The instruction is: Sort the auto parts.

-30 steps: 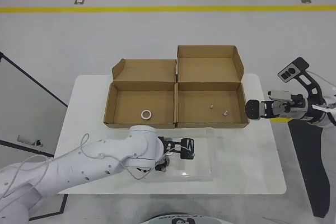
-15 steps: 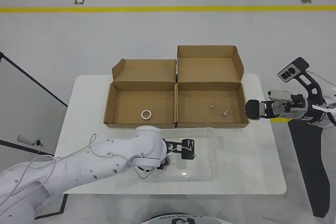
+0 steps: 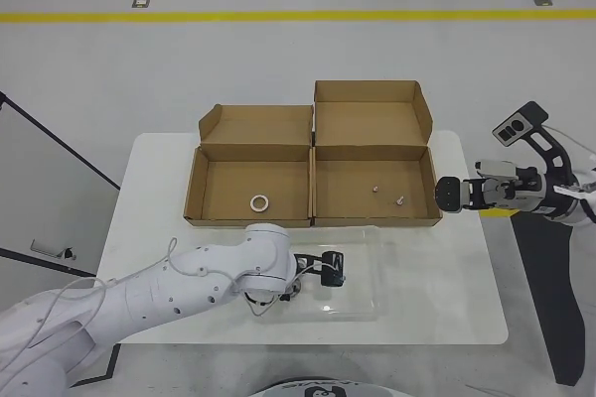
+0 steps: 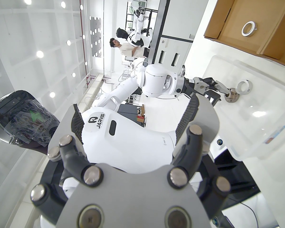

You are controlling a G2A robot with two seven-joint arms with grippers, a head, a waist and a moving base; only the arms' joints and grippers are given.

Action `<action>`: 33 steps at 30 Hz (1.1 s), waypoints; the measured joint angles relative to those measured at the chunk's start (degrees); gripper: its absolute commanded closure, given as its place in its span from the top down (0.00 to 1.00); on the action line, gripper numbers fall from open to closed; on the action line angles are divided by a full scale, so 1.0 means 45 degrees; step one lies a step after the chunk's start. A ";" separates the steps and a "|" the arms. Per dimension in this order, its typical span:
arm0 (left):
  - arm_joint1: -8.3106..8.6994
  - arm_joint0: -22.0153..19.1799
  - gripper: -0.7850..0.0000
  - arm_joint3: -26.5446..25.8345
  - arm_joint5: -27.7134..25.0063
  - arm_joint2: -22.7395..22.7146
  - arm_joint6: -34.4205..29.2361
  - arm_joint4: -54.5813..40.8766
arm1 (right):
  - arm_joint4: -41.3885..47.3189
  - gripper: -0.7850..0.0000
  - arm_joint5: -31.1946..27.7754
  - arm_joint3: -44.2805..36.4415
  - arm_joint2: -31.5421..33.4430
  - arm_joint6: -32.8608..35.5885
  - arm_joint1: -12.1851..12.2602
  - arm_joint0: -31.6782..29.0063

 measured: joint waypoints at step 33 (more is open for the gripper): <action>-0.0409 -0.0257 0.41 0.1285 -0.0197 0.0832 0.0196 0.0065 | 0.0000 1.00 0.0000 0.0000 0.0000 0.0000 0.0000 0.0000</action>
